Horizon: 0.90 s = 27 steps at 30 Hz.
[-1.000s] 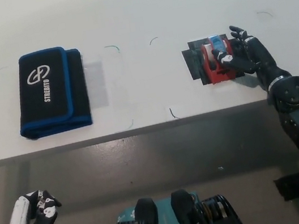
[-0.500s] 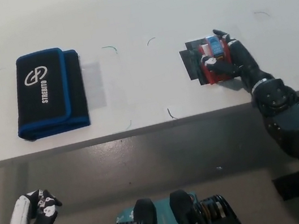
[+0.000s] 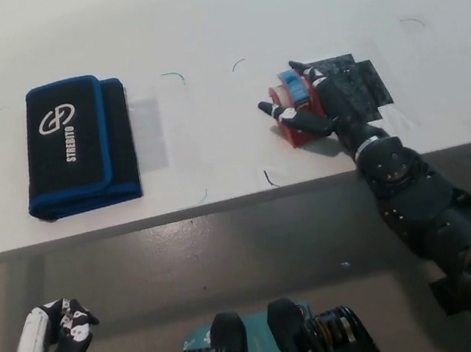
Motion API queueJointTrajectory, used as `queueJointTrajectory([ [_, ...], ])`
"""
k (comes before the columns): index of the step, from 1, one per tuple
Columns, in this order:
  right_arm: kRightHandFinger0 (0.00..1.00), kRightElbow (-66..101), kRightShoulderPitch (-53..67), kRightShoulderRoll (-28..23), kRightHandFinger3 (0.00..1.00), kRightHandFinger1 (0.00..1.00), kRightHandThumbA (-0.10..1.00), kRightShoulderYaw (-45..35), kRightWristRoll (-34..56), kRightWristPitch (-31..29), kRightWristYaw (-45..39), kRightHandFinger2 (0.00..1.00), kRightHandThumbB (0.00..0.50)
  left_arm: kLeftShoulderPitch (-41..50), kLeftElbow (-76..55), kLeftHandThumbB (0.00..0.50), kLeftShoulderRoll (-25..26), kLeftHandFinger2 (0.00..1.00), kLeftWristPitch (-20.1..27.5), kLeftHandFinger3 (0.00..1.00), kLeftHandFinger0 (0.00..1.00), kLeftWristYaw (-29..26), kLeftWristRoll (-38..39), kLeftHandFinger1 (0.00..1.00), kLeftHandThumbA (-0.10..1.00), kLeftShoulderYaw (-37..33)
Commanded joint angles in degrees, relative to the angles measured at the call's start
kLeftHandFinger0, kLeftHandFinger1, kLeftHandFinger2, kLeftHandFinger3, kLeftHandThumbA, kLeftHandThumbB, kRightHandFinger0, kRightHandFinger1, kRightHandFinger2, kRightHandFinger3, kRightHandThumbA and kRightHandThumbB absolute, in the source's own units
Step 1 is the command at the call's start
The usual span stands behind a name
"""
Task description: Use the right hand to move the tape on the right hand side to the notebook on the left hand side
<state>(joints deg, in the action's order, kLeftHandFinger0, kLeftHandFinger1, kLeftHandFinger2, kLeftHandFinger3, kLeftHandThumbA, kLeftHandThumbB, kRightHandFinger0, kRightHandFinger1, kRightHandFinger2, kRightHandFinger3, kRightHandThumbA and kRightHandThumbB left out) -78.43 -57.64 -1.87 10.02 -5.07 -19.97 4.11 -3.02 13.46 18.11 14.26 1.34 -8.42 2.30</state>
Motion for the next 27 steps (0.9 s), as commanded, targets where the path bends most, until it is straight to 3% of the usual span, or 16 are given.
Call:
queueJointTrajectory([
  [1,1.00,-1.4,-0.6,7.2,1.00,1.00,0.80,0.5,-0.4,1.3,-5.3,1.00,0.451,-0.4,-1.9,0.089,0.5,0.06,1.3,0.22,0.01,-0.3,-1.2,0.00,0.27,-0.3],
  [3,1.00,-1.4,-0.8,8.1,1.00,1.00,0.78,-0.1,0.2,1.3,-6.0,1.00,0.419,-0.3,-1.8,0.087,0.4,0.05,1.5,0.21,0.00,0.2,-0.3,0.00,0.24,-0.2],
  [10,1.00,-1.4,-1.4,10.6,1.00,1.00,0.81,0.2,-0.6,1.1,-4.9,1.00,0.445,-0.3,-2.8,0.106,0.3,0.11,-0.1,0.23,0.03,-0.2,-1.6,0.02,0.31,-0.4],
  [16,1.00,-1.5,-1.8,11.9,1.00,1.00,0.85,0.7,-1.2,0.8,-4.1,1.00,0.457,-0.8,-2.5,0.109,0.5,0.09,0.7,0.20,0.05,0.6,-0.7,0.01,0.29,-0.5],
  [20,1.00,-1.6,-2.2,13.1,1.00,1.00,0.85,1.4,-1.7,1.0,-3.9,1.00,0.450,-0.7,-3.0,0.123,0.5,0.09,-0.1,0.24,0.01,0.4,-1.5,0.00,0.35,-0.6],
  [23,1.00,-1.6,-2.5,14.3,1.00,1.00,0.86,1.0,-1.2,1.2,-4.4,1.00,0.499,-0.6,-3.3,0.129,0.6,0.08,-0.2,0.24,0.01,0.4,-1.8,0.00,0.36,-0.7],
  [27,1.00,-1.5,-3.0,15.6,1.00,1.00,0.85,0.9,-1.0,0.4,-5.4,1.00,0.494,-0.7,-3.5,0.126,0.6,0.05,-0.3,0.22,0.01,0.6,-1.8,0.00,0.35,-0.8],
])
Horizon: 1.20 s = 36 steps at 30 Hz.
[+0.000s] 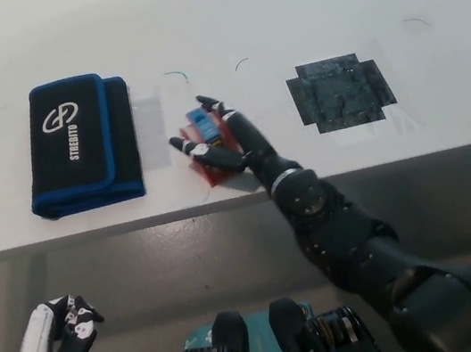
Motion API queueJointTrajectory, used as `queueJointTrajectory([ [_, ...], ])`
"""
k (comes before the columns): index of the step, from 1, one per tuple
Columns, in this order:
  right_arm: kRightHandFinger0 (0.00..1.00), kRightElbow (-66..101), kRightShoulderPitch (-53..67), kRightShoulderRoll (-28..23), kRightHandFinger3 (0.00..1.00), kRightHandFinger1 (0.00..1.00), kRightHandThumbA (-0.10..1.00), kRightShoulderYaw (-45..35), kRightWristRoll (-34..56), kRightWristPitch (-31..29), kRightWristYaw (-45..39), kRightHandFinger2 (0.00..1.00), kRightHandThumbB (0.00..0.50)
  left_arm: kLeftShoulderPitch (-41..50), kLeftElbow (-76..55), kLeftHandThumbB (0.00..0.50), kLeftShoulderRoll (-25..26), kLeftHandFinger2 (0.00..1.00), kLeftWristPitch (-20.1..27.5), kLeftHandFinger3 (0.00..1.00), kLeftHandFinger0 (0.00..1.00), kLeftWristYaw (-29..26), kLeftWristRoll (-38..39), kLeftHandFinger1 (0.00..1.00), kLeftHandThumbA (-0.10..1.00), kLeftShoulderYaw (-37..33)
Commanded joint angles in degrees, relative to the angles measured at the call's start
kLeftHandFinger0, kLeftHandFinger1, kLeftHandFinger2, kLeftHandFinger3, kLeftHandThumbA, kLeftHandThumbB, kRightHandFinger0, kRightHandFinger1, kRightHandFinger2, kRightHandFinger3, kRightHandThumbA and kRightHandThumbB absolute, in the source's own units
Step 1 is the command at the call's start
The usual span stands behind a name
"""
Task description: Use the right hand to move the tape on the right hand side to the notebook on the left hand side
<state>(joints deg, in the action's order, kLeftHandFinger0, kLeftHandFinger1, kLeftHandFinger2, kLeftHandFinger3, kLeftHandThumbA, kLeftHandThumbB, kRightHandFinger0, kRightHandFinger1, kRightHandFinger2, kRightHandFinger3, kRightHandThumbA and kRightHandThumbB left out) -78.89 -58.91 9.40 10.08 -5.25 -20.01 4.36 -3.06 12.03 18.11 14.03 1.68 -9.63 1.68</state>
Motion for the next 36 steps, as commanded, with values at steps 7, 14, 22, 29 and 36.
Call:
queueJointTrajectory([
  [7,1.00,-0.8,-2.2,5.7,1.00,1.00,0.82,0.7,-0.7,0.3,-6.3,1.00,0.500,-0.8,-2.1,0.122,0.6,0.06,-0.3,0.23,0.03,0.3,-1.0,0.00,0.35,-0.4],
  [14,1.00,-0.3,-2.5,5.5,1.00,1.00,0.80,0.6,-0.7,-0.2,-6.9,1.00,0.495,-0.7,-2.2,0.115,0.4,0.04,-0.1,0.22,0.00,0.2,-0.4,0.00,0.29,-0.2],
  [22,1.00,-0.3,-3.3,4.2,1.00,1.00,0.85,1.7,-1.9,0.0,-6.1,1.00,0.500,-0.6,-2.5,0.107,0.4,0.08,-1.0,0.23,0.05,0.0,-0.6,0.03,0.28,0.0],
  [29,1.00,1.2,-4.5,0.4,1.00,1.00,0.86,2.6,-2.6,-2.1,-5.9,1.00,0.435,-0.9,-1.9,0.117,0.5,0.09,-0.6,0.22,0.05,-0.2,-0.1,0.02,0.32,0.4],
  [36,1.00,7.9,-3.3,-5.1,1.00,1.00,0.88,4.5,-5.3,-4.9,-5.4,1.00,0.427,-0.7,-1.4,0.100,0.4,0.07,0.7,0.22,0.02,-0.3,-0.3,0.00,0.30,0.4],
])
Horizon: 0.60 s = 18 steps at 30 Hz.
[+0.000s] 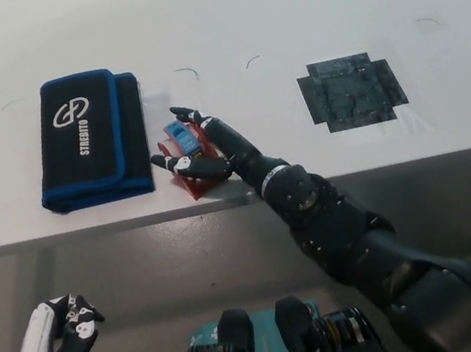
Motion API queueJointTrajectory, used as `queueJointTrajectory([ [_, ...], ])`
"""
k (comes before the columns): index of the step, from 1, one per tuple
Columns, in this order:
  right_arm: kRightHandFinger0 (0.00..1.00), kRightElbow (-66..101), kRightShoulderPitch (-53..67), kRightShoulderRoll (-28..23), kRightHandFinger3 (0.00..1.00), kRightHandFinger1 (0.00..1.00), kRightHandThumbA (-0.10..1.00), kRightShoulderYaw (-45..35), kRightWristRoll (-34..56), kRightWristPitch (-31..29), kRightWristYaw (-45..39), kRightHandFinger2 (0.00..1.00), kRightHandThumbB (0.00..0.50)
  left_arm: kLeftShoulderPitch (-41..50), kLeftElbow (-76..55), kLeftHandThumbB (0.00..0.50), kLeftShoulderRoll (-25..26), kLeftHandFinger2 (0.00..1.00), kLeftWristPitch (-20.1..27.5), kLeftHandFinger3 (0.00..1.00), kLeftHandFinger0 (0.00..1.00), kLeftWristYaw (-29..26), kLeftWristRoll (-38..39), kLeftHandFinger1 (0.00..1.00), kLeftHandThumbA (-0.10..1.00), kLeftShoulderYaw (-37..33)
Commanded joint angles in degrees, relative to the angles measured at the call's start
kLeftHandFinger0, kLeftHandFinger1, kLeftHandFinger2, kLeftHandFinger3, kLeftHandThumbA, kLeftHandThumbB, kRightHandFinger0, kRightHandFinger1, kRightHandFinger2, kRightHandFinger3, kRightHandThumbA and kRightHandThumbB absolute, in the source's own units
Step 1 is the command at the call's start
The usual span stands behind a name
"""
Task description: Use the right hand to move the tape on the right hand side to the notebook on the left hand side
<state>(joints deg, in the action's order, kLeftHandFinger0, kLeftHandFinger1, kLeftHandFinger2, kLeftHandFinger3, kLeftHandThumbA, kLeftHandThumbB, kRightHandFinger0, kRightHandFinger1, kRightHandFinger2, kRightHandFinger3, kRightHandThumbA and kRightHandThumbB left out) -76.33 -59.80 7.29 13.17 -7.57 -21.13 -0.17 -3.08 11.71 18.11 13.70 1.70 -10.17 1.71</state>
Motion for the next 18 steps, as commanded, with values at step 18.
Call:
queueJointTrajectory([
  [18,1.00,51.8,20.6,-15.4,1.00,1.00,0.90,1.0,-3.6,5.1,-6.1,1.00,0.436,-0.9,0.9,0.109,0.5,0.06,2.3,0.21,0.00,0.1,1.5,0.00,0.28,0.6],
])
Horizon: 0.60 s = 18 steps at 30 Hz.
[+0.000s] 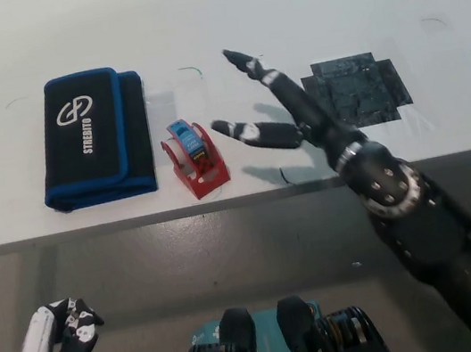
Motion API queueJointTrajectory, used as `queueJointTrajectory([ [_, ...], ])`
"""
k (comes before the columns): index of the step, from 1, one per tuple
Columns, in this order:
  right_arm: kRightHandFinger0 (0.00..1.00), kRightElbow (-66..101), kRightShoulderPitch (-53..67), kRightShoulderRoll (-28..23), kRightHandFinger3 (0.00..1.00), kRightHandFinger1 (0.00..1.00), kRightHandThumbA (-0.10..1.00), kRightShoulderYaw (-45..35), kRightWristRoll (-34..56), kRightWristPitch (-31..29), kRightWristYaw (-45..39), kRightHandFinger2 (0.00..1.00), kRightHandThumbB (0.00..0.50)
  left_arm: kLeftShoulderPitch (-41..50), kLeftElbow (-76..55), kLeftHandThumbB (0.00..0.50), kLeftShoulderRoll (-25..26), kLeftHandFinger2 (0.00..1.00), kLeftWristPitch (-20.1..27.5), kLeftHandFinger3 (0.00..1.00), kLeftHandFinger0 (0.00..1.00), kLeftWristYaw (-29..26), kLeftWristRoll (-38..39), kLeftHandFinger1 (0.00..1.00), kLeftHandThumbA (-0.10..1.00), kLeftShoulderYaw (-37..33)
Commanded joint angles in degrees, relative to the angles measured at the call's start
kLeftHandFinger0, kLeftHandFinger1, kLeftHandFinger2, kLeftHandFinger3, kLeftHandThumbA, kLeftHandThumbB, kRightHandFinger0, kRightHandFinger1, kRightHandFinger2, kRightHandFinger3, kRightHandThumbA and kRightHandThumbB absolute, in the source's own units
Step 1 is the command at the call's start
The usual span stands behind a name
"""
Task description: Use the right hand to move the tape on the right hand side to the notebook on the left hand side
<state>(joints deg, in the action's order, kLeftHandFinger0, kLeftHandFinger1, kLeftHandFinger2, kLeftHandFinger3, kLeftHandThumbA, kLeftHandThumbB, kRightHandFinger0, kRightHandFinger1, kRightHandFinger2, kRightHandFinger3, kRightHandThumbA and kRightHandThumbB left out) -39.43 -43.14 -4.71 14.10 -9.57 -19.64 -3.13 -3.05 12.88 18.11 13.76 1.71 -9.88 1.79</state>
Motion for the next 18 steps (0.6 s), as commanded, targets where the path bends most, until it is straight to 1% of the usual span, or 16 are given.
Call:
queueJointTrajectory([
  [1,1.00,16.0,4.6,-3.5,1.00,1.00,0.90,0.0,-1.7,4.1,-3.2,1.00,0.435,-0.9,-0.3,0.109,0.5,0.06,2.2,0.21,0.00,0.1,1.2,0.00,0.28,0.5],
  [2,1.00,19.7,7.6,-4.6,1.00,1.00,0.90,-0.3,-1.3,4.7,-3.9,1.00,0.427,-0.9,-0.1,0.110,0.4,0.04,2.6,0.20,0.00,0.1,1.6,0.00,0.26,0.6],
  [3,1.00,19.8,7.6,-4.6,1.00,1.00,0.90,-0.2,-1.3,4.8,-4.1,1.00,0.427,-1.0,0.0,0.111,0.4,0.04,2.7,0.20,0.00,0.0,1.7,0.00,0.26,0.7],
  [4,1.00,23.5,10.9,-5.6,1.00,1.00,0.90,-0.4,-0.6,6.2,-4.9,1.00,0.451,-1.1,0.3,0.110,0.4,0.02,3.3,0.18,0.00,0.0,1.7,0.00,0.25,0.6],
  [7,1.00,27.0,15.1,-6.8,1.00,1.00,0.86,-0.8,0.2,5.5,-5.3,1.00,0.434,-1.2,0.1,0.117,0.3,0.01,2.6,0.18,0.00,-0.1,1.4,0.00,0.28,0.5],
  [8,1.00,28.5,17.5,-7.5,1.00,1.00,0.84,-1.0,0.2,4.9,-5.0,1.00,0.418,-1.2,0.0,0.111,0.6,0.03,2.5,0.18,0.00,0.0,1.3,0.00,0.29,0.5],
  [9,1.00,29.5,18.7,-7.8,1.00,1.00,0.84,-1.3,0.8,4.8,-5.2,1.00,0.417,-1.1,-0.4,0.104,0.6,0.03,1.9,0.19,0.01,-0.1,0.8,0.00,0.29,0.4],
  [10,1.00,30.4,19.9,-8.0,1.00,1.00,0.83,-1.6,1.5,5.0,-5.3,1.00,0.423,-1.3,-0.3,0.099,0.7,0.04,1.7,0.19,0.01,-0.1,0.5,0.00,0.29,0.2],
  [11,1.00,32.1,23.1,-8.5,1.00,1.00,0.80,-2.5,4.5,5.3,-6.0,1.00,0.418,-1.2,-0.4,0.096,0.7,0.04,1.6,0.20,0.01,-0.1,0.5,0.00,0.26,0.3],
  [12,1.00,33.1,25.1,-8.9,1.00,1.00,0.80,-3.0,5.3,5.1,-6.1,1.00,0.427,-1.1,-0.3,0.102,0.7,0.03,1.6,0.20,0.00,-0.1,0.5,0.00,0.25,0.3],
  [14,1.00,33.3,25.4,-8.9,1.00,1.00,0.81,-3.4,5.4,5.4,-6.5,1.00,0.427,-1.3,0.1,0.102,0.6,0.03,1.6,0.20,0.00,-0.1,0.6,0.00,0.25,0.3],
  [15,1.00,34.1,28.1,-9.9,1.00,1.00,0.82,-4.0,5.6,4.1,-6.3,1.00,0.424,-1.3,0.0,0.103,0.6,0.05,1.6,0.21,0.01,-0.2,0.2,0.01,0.27,0.2],
  [18,1.00,34.8,31.5,-10.9,1.00,1.00,0.84,-5.0,5.7,3.0,-6.5,1.00,0.417,-1.3,-0.4,0.101,0.7,0.08,1.1,0.22,0.00,-0.3,0.2,0.00,0.24,0.3],
])
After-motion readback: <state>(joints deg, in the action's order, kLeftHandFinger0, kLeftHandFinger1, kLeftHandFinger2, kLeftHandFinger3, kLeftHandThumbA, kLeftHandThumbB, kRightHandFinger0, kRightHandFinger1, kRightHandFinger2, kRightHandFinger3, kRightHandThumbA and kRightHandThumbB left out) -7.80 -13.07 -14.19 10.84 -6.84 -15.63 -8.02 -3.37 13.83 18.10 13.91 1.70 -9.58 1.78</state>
